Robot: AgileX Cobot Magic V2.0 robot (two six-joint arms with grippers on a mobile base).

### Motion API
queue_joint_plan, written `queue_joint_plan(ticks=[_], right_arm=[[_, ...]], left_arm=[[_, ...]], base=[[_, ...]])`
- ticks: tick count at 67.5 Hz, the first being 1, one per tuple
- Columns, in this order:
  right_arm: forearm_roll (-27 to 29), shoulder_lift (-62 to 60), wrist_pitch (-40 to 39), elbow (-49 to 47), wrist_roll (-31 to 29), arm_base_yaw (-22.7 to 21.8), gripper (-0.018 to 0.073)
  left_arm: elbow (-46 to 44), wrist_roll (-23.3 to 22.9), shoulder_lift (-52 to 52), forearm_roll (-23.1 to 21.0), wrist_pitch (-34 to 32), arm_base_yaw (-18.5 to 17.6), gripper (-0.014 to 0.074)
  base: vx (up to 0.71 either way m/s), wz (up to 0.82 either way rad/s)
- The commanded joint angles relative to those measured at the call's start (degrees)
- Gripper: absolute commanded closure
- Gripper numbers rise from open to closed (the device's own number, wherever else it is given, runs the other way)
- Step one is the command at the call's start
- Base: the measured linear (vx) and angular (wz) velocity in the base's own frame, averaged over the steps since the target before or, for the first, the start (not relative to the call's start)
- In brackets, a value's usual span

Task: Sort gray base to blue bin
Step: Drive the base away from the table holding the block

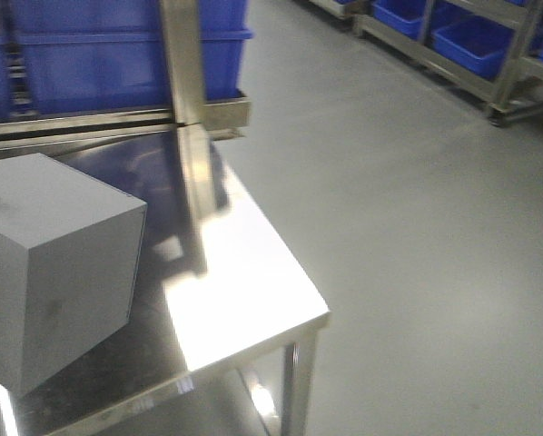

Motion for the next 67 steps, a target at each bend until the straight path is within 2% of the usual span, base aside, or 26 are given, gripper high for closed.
queue_joint_plan(ticks=[1,67], right_arm=[[-0.4,1.0,-4.3,0.1,-0.7,-0.4,0.0564],[-0.4,1.0,-4.3,0.1,-0.7,-0.4,0.0564]], left_arm=[[-1.6,-0.7,0.4,-0.6,-6.3,-0.1,0.0593],[-1.6,-0.7,0.4,-0.6,-6.3,-0.1,0.0593]], base=[[-0.13,-0.62],[-0.05,-0.7]])
